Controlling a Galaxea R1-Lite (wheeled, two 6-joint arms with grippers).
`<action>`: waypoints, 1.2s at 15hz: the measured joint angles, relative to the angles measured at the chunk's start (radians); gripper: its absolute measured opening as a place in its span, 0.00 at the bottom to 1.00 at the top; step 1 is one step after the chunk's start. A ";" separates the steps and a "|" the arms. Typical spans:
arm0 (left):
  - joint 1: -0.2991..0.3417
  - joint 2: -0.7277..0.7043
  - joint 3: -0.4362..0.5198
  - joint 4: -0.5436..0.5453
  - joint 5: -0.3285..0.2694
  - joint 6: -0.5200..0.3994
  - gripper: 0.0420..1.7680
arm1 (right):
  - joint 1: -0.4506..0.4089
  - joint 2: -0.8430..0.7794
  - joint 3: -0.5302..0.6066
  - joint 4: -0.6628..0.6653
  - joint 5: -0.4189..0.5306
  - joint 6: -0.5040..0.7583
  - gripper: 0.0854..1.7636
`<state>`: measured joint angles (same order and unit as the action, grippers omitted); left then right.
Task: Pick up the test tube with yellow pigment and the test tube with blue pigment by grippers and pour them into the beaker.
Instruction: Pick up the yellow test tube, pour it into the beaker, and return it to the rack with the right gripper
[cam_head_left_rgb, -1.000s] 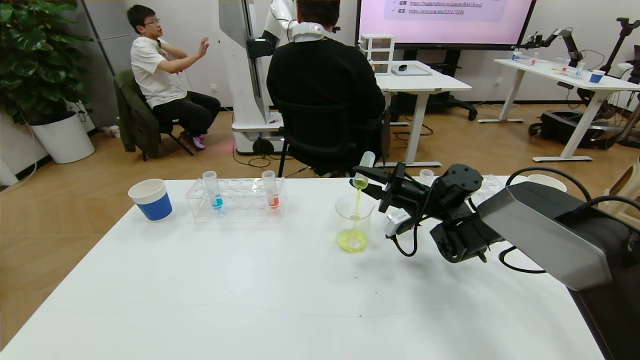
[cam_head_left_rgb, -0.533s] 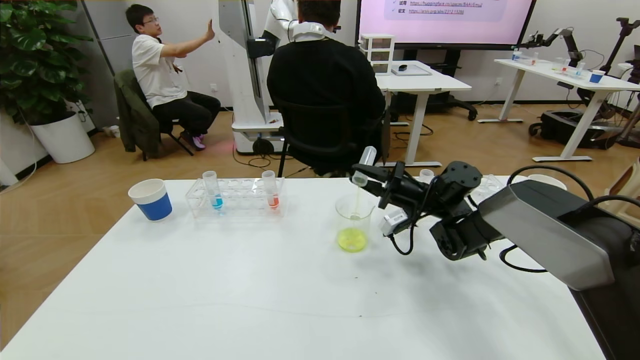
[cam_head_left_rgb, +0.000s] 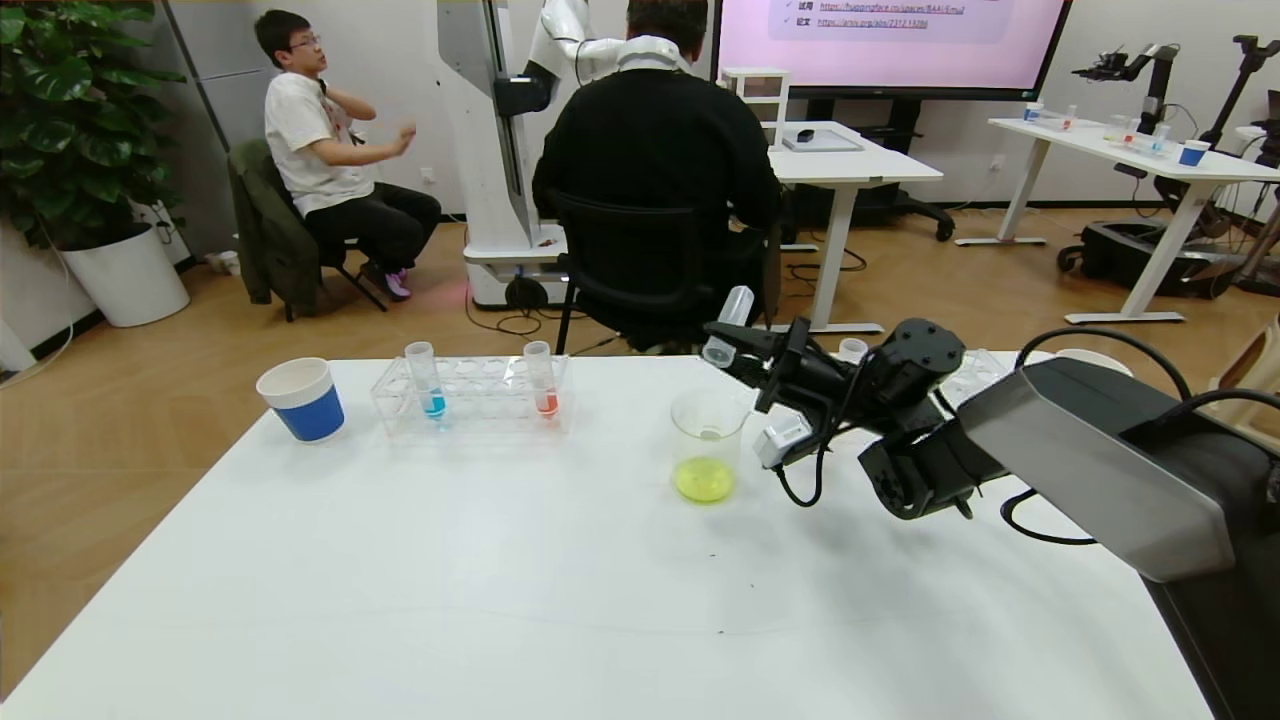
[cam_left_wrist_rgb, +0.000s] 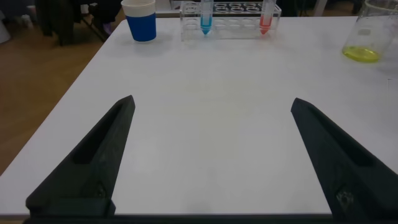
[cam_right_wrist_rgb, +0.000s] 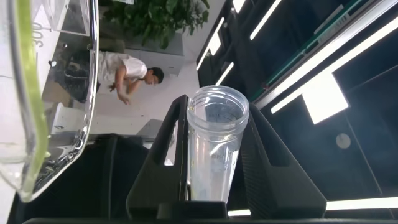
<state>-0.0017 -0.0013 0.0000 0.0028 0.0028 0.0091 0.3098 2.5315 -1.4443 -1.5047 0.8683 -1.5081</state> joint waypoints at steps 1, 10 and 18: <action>0.000 0.000 0.000 0.000 0.000 0.000 0.99 | 0.003 -0.003 0.004 0.000 -0.003 0.026 0.26; 0.000 0.000 0.000 0.000 0.000 0.000 0.99 | 0.035 -0.180 0.106 -0.057 -0.153 0.564 0.26; 0.000 0.000 0.000 0.000 0.000 0.000 0.99 | 0.064 -0.349 0.339 -0.056 -0.699 1.129 0.26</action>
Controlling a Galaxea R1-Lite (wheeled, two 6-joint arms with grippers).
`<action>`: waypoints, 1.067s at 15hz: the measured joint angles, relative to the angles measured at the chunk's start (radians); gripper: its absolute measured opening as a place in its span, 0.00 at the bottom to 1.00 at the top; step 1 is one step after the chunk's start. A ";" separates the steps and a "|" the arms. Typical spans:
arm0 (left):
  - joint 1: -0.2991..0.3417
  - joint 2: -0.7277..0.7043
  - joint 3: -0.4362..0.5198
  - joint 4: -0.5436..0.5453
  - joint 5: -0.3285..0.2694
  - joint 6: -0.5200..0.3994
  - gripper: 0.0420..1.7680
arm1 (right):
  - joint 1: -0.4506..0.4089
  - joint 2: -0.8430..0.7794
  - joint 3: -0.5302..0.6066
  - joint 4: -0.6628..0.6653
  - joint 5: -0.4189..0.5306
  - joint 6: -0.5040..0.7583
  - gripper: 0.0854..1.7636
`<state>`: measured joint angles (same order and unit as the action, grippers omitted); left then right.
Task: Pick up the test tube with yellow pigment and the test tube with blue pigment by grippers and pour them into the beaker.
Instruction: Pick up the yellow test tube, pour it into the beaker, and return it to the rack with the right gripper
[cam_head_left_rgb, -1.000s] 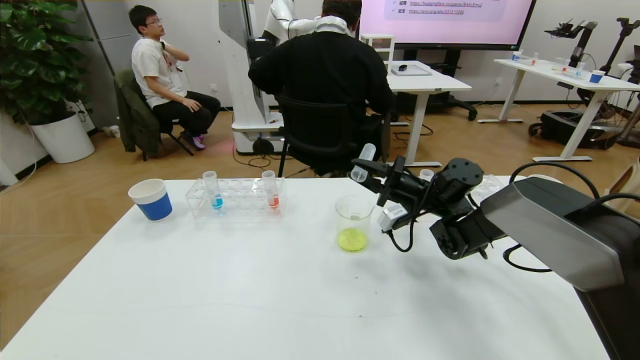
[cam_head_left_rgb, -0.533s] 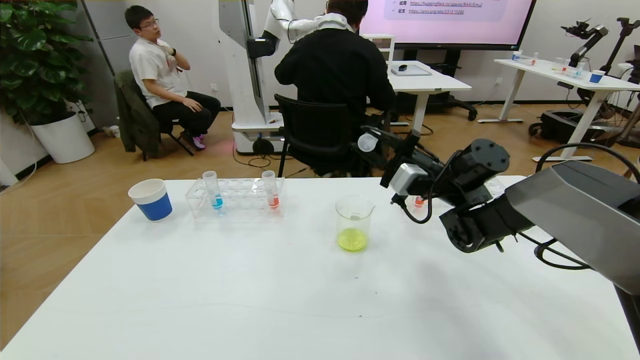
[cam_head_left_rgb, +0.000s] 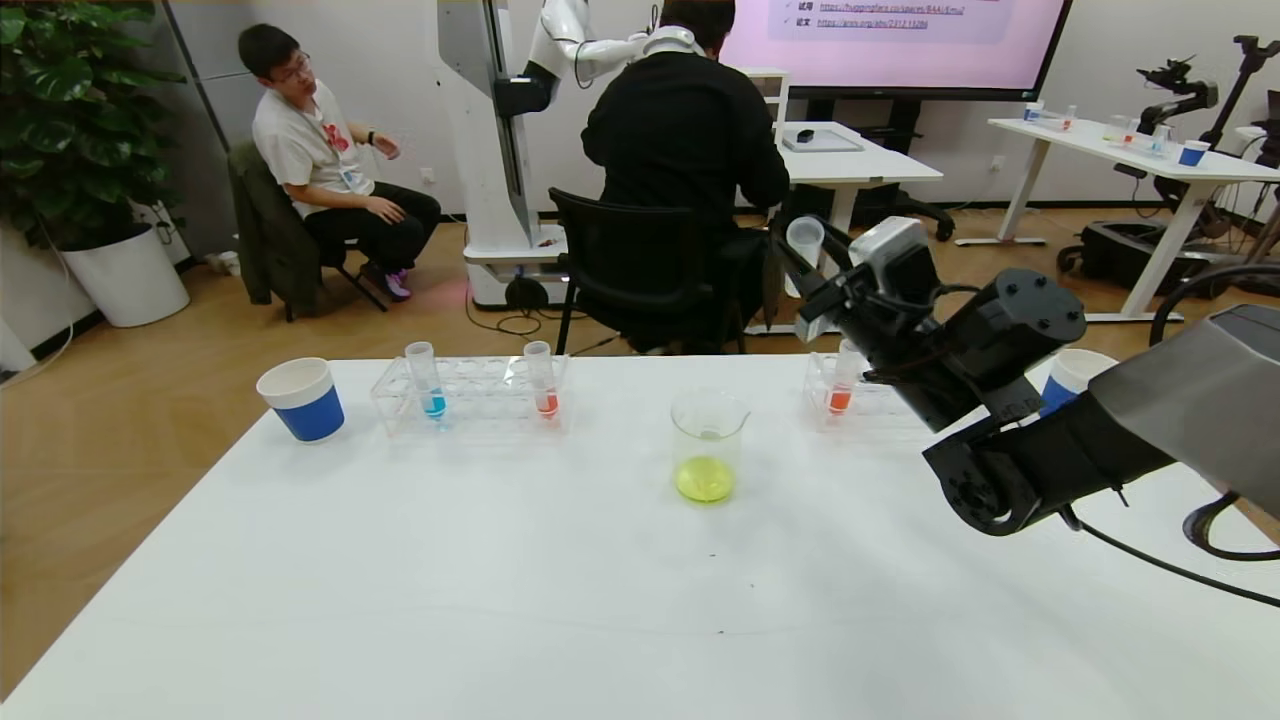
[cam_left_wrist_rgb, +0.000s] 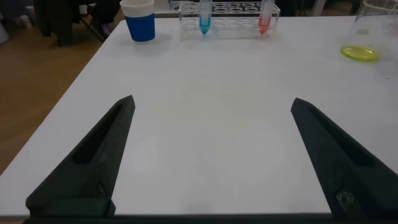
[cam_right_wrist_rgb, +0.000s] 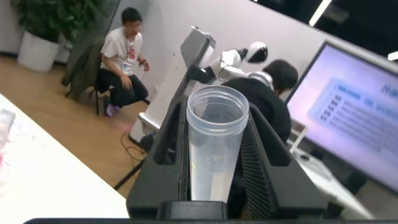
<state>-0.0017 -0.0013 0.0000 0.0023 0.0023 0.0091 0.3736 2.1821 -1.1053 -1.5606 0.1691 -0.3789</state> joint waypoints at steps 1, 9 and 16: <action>0.000 0.000 0.000 0.000 0.000 0.000 0.99 | 0.007 -0.019 0.030 0.003 -0.042 0.060 0.26; 0.000 0.000 0.000 0.000 0.000 0.000 0.99 | -0.036 -0.201 0.250 0.334 -0.183 0.356 0.26; 0.000 0.000 0.000 0.000 0.000 0.000 0.99 | -0.221 -0.320 0.239 0.466 -0.142 0.414 0.26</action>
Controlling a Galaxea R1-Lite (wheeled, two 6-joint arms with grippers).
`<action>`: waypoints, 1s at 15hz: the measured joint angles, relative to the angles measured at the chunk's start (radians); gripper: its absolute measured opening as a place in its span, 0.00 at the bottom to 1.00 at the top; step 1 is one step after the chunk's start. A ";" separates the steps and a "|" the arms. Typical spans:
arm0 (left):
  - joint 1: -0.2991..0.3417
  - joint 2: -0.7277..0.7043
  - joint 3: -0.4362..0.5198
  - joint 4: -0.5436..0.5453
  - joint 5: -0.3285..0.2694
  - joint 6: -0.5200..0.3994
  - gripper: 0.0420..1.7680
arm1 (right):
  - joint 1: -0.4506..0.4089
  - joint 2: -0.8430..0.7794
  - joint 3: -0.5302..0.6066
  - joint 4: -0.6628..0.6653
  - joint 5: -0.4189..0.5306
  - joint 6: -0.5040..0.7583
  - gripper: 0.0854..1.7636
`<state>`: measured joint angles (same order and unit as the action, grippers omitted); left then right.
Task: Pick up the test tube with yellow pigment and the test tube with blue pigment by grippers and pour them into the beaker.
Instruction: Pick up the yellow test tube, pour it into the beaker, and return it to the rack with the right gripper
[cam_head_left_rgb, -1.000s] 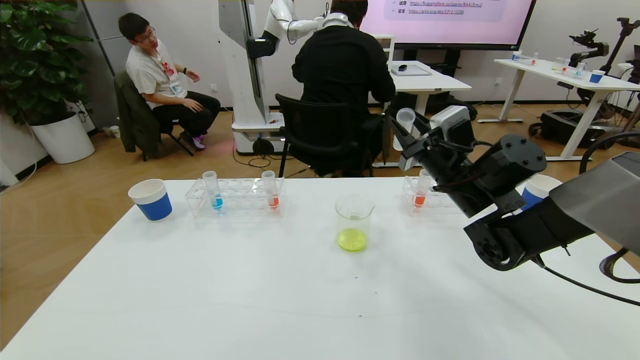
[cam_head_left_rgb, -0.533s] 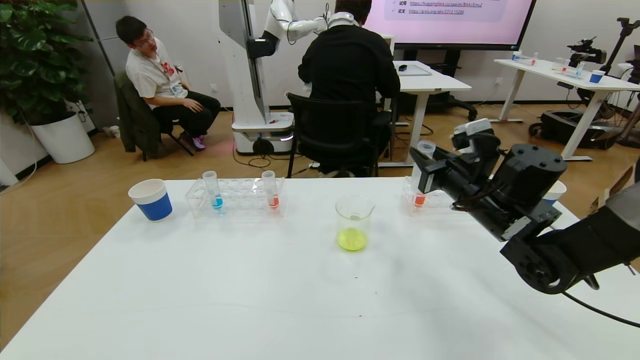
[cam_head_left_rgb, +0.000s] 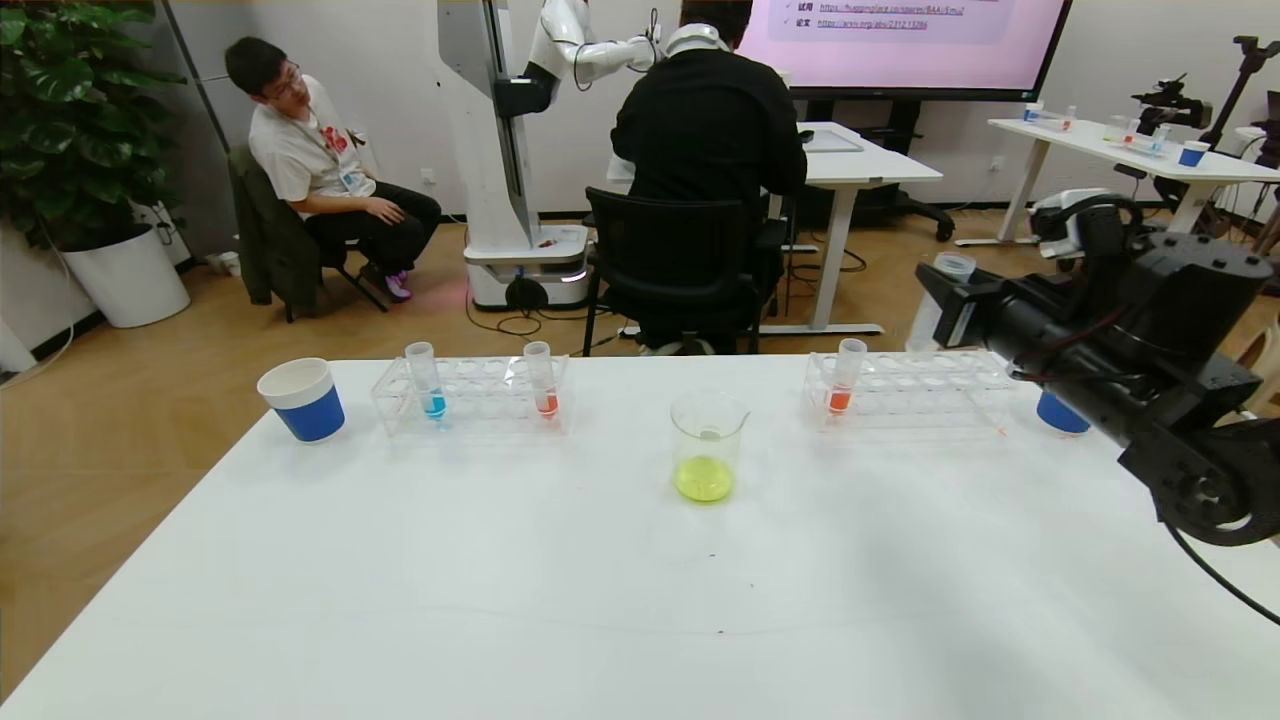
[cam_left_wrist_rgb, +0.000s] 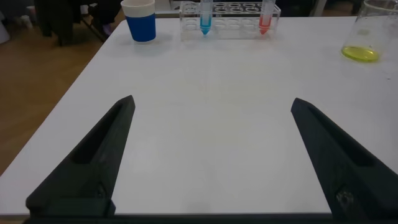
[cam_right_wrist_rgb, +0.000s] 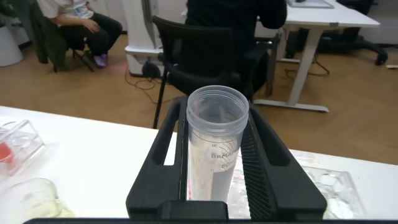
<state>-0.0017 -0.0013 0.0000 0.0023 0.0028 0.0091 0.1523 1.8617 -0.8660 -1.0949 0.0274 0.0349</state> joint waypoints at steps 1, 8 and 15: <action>0.000 0.000 0.000 0.000 0.000 0.000 0.99 | -0.055 -0.003 0.000 0.014 0.032 -0.007 0.26; 0.000 0.000 0.000 0.000 0.000 0.000 0.99 | -0.455 0.049 -0.127 0.072 0.279 -0.026 0.26; 0.000 0.000 0.000 0.000 0.000 0.000 0.99 | -0.566 0.191 -0.243 0.067 0.286 -0.027 0.26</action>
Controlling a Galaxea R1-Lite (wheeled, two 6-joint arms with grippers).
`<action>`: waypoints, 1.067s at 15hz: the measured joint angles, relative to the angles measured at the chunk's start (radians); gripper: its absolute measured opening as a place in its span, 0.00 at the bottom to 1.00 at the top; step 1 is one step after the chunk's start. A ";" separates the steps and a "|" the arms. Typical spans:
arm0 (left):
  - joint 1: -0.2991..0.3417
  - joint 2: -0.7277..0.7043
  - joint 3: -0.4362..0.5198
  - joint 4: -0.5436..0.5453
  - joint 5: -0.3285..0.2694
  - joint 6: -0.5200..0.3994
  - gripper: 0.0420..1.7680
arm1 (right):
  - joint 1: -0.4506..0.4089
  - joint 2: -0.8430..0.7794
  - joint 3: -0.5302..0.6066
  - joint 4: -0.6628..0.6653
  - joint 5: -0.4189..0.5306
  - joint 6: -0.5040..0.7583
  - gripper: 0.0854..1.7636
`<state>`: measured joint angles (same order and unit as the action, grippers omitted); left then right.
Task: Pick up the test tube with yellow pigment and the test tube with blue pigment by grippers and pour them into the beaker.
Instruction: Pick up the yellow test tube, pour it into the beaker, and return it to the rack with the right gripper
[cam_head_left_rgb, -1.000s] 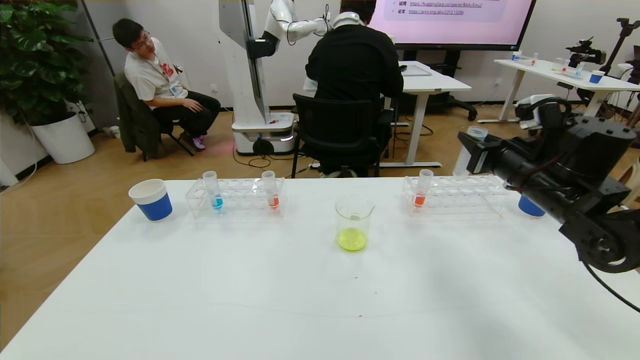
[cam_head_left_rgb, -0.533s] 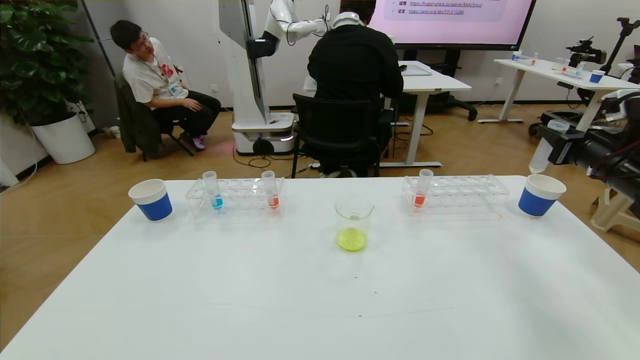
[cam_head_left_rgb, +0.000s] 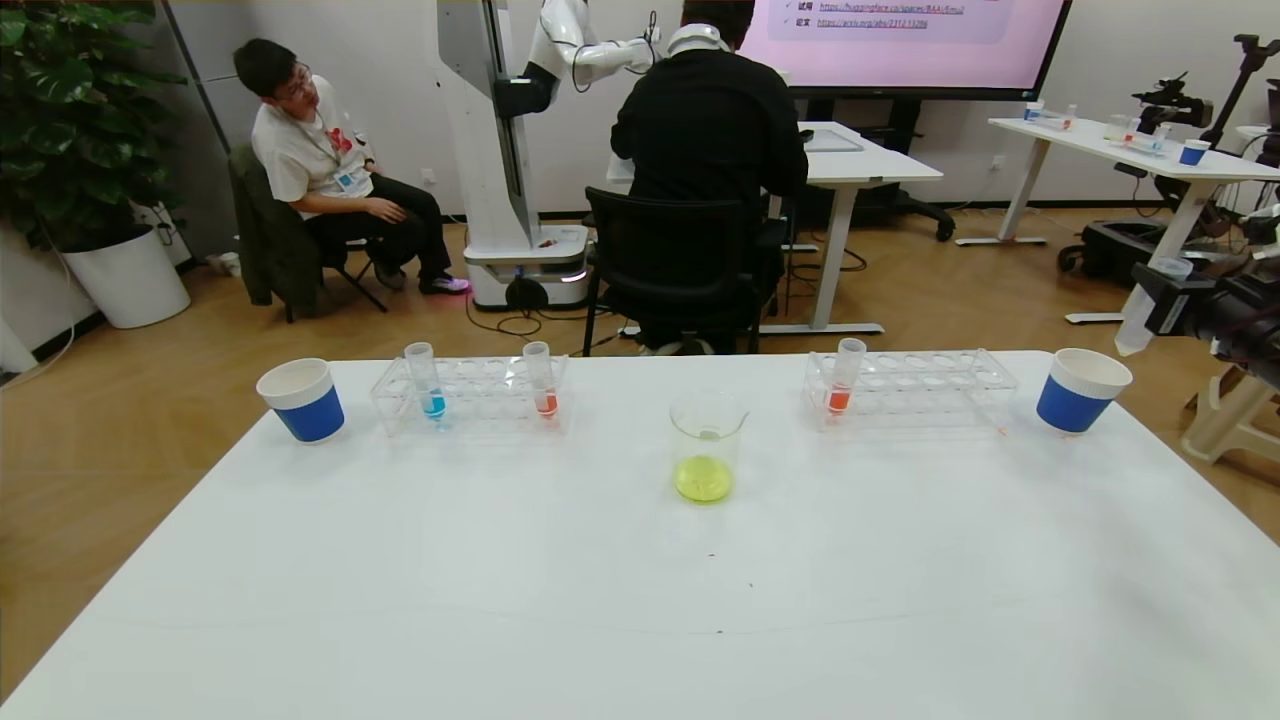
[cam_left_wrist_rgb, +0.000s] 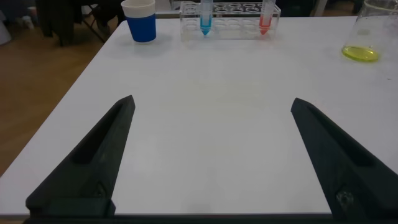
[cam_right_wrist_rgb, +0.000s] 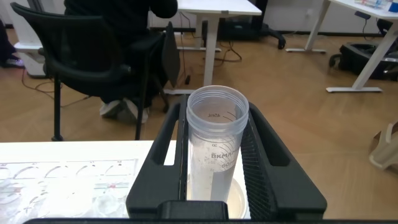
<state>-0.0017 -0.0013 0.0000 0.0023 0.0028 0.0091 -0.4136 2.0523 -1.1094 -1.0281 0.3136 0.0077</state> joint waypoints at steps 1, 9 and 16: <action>0.000 0.000 0.000 0.000 0.000 0.000 0.99 | -0.004 0.020 -0.010 -0.005 0.000 0.000 0.26; 0.000 0.000 0.000 0.000 0.000 0.000 0.99 | 0.000 0.176 -0.081 -0.053 -0.008 0.001 0.26; 0.000 0.000 0.000 0.000 0.000 0.000 0.99 | 0.014 0.252 -0.067 -0.119 -0.010 0.001 0.26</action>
<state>-0.0017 -0.0013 0.0000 0.0019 0.0023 0.0091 -0.3991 2.3043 -1.1766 -1.1472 0.3038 0.0091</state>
